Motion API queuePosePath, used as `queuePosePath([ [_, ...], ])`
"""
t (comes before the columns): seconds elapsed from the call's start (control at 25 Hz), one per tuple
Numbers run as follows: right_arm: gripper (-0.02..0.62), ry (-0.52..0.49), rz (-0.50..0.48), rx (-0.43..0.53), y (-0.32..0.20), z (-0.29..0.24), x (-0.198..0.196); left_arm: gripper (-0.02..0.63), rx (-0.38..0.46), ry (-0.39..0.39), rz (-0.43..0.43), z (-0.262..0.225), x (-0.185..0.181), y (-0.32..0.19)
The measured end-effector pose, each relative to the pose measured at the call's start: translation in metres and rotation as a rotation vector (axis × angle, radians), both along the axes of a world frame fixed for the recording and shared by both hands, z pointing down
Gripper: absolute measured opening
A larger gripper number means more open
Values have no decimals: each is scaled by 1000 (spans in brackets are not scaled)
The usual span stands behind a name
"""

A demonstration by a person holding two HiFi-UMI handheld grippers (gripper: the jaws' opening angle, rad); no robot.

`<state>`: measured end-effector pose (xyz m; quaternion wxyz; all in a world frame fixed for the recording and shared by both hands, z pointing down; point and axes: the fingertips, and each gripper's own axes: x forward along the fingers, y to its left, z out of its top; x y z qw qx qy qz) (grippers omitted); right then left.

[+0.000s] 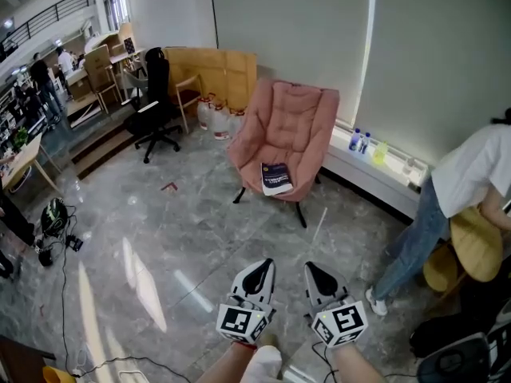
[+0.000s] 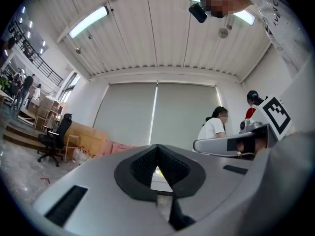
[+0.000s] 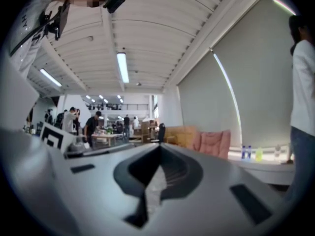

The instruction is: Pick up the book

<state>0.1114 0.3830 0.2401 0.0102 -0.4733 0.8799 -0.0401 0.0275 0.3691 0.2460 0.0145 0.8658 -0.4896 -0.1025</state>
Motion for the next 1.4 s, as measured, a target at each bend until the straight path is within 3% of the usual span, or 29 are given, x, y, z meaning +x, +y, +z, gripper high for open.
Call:
queuePosePath([
  [0.64,12,32,-20,0,-107,12,-33,11,-1,8,43,10,-23,-110],
  [1.4,12,57,-24,-11,-181,23,-62,11,-12,37,25,27,-51,-175],
])
